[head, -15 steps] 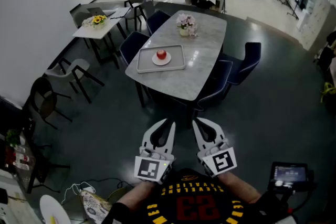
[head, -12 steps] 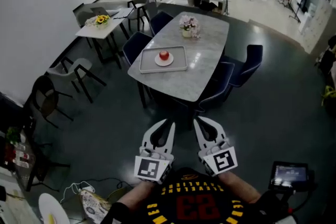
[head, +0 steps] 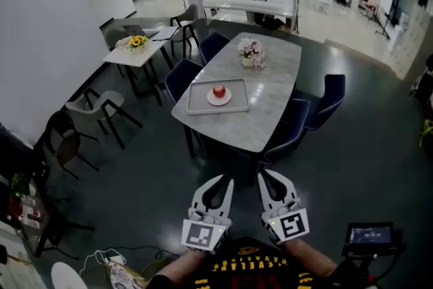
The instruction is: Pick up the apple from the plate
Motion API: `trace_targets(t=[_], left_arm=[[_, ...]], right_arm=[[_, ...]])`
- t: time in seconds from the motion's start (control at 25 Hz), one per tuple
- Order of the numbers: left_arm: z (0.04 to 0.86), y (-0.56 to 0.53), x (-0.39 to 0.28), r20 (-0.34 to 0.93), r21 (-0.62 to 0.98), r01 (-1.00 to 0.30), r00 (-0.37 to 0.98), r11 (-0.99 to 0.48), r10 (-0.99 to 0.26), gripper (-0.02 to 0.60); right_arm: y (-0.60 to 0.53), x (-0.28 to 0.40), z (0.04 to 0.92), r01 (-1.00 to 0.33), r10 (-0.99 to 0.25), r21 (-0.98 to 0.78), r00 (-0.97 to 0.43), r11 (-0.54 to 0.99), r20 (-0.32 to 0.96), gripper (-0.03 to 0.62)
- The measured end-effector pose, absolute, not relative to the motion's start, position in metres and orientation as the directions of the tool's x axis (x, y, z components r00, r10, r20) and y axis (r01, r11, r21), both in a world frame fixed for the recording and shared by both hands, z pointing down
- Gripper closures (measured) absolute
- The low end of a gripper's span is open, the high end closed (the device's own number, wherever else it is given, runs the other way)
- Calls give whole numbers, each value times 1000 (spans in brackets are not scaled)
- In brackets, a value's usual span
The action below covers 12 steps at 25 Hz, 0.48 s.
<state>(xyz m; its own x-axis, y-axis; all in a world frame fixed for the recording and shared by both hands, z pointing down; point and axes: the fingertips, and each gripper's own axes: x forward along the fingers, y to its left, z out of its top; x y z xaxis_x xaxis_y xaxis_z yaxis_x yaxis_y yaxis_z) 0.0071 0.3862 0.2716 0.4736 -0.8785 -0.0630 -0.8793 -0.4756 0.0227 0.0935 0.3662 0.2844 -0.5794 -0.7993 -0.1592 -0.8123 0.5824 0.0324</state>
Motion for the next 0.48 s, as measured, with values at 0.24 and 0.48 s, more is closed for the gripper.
trace_targets(t=[0.24,0.48], left_arm=[[282,357,-12,-60,58,-883,463,-466,-884,526],[301,325,-46,-28,92,-878,468,-469,-883,526]], right_arm=[[335,87,290,-836,-828,-13,-542,549,-141,588],[296,55,303,-839,-836,-32,-538,544,-107,588]])
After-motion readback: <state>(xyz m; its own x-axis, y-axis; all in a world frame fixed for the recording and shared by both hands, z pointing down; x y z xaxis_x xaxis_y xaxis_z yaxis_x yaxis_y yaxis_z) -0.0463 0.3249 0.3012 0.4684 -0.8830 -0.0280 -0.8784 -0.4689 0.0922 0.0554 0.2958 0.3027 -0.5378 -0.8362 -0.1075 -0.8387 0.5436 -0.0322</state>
